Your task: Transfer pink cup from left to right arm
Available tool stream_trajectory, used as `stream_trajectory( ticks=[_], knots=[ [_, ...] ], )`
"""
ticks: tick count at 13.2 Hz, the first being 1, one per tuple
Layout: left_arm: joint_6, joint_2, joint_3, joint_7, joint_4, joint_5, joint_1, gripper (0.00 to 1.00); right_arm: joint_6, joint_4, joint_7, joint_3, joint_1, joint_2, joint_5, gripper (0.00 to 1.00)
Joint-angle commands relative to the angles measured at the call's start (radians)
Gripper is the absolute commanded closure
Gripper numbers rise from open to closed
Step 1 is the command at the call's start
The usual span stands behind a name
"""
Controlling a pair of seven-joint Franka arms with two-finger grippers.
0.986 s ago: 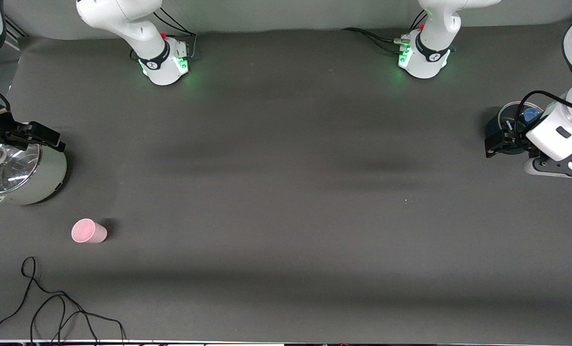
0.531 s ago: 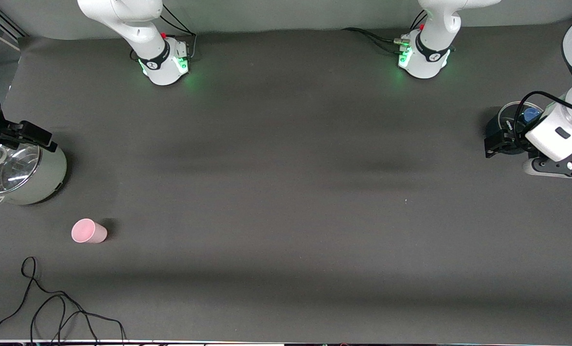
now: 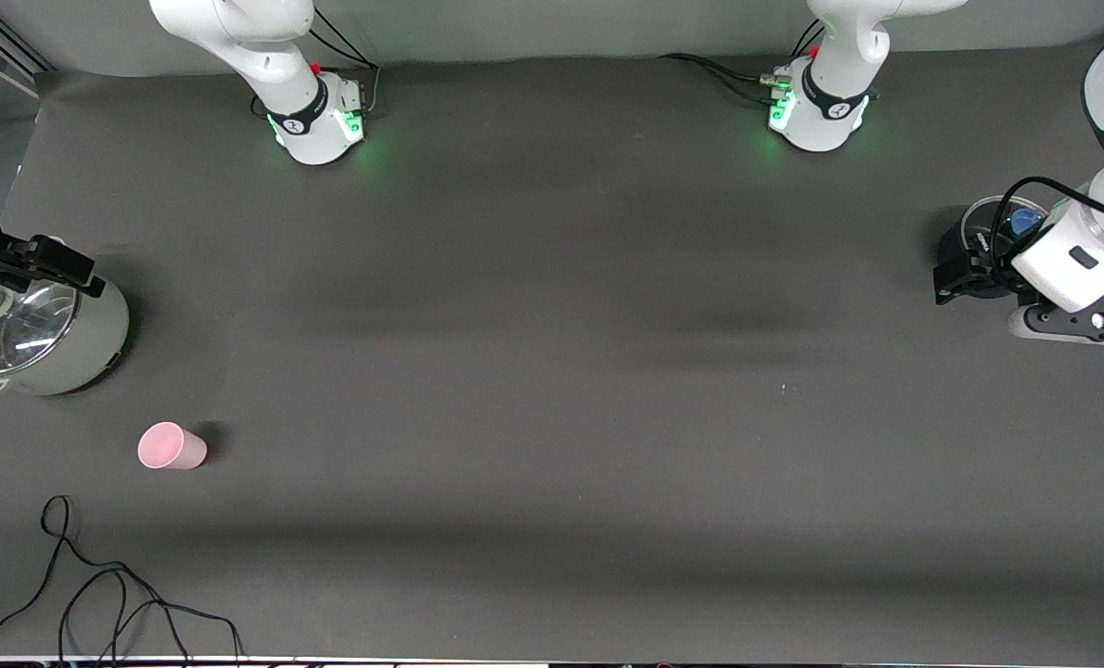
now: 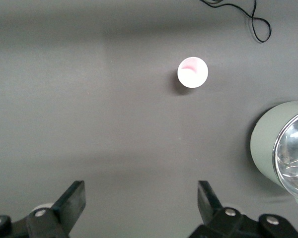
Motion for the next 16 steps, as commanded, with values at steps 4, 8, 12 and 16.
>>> stream_trajectory(
  ticks=[4,8,12,16],
  knots=[
    [-0.012,-0.027,-0.006,-0.007,-0.005,0.003,0.001,0.0,-0.079,0.025,0.01,0.044,-0.031,0.008,-0.007,0.0],
    [-0.007,-0.021,-0.006,0.007,-0.003,0.004,0.002,0.0,-0.085,0.025,-0.005,0.039,-0.02,0.008,-0.009,0.0],
    [-0.01,-0.019,0.0,0.01,-0.005,0.003,0.013,0.0,-0.085,0.027,-0.079,0.038,-0.02,0.007,-0.009,0.0],
    [-0.01,-0.019,0.0,0.01,-0.006,0.003,0.013,0.0,-0.085,0.027,-0.078,0.038,-0.02,0.008,-0.009,0.0]
  ],
)
